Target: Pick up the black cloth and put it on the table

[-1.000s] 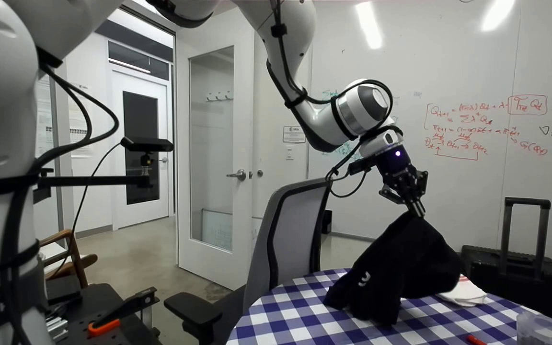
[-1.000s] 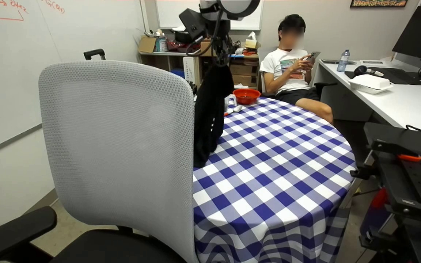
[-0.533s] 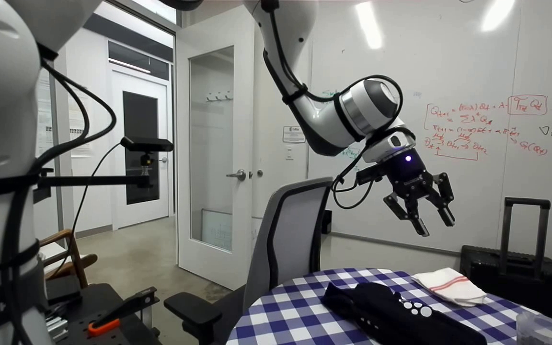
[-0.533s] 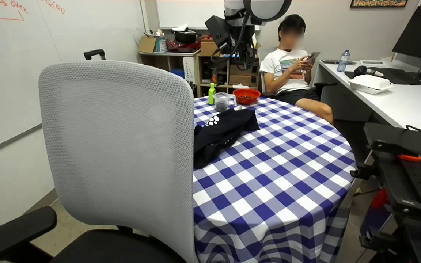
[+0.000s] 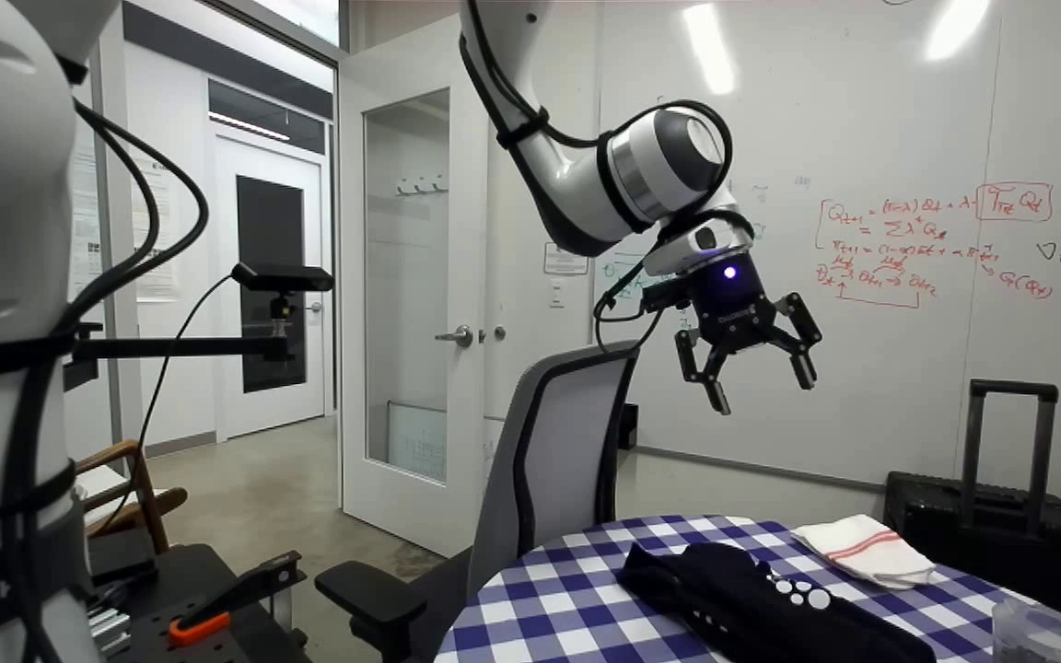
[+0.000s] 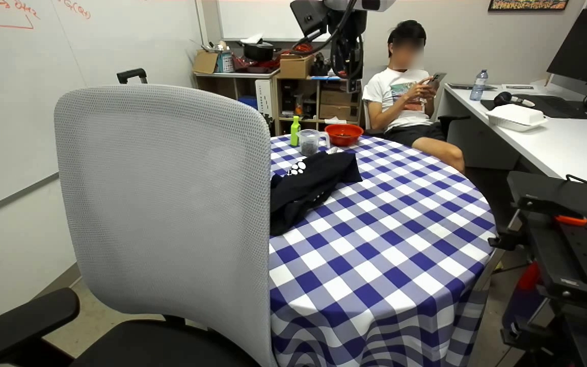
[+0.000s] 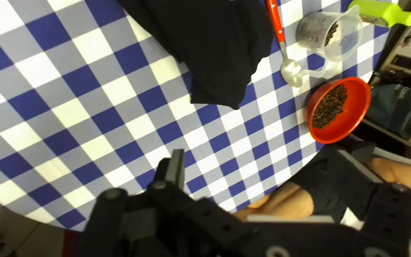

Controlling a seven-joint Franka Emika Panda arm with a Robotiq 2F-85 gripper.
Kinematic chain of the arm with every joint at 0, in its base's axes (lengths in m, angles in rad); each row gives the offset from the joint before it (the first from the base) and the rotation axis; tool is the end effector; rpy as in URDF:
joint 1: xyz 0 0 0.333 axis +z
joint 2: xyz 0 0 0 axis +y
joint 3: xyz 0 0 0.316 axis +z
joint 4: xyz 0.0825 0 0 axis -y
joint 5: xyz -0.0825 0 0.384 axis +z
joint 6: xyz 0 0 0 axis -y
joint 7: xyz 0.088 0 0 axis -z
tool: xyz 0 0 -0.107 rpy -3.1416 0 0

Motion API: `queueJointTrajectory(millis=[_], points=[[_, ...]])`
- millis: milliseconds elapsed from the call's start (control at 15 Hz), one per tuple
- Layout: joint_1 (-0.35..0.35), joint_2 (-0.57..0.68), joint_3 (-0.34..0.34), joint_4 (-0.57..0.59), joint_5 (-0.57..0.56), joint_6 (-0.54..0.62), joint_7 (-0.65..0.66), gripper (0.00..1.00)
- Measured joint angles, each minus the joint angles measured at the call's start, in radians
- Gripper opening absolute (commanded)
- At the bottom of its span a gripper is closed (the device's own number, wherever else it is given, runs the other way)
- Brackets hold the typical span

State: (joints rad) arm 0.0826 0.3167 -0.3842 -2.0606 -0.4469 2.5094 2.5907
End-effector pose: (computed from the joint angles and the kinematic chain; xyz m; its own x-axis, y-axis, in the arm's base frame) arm 0.5794 -0.1691 0.3054 -0.8206 -0.5467 0.1665 -0.5652 0.7334 -0.3777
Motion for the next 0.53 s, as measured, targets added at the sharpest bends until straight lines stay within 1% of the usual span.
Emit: queueJointTrajectory(millis=[267, 400, 533], points=[[-0.028, -0.117, 0.033, -0.079, 0.084, -0.099, 0.076, 1.00], [-0.061, -0.177, 0.055, -0.124, 0.142, -0.134, 0.093, 1.00], [-0.096, -0.231, 0.082, -0.171, 0.226, -0.157, 0.094, 1.00]])
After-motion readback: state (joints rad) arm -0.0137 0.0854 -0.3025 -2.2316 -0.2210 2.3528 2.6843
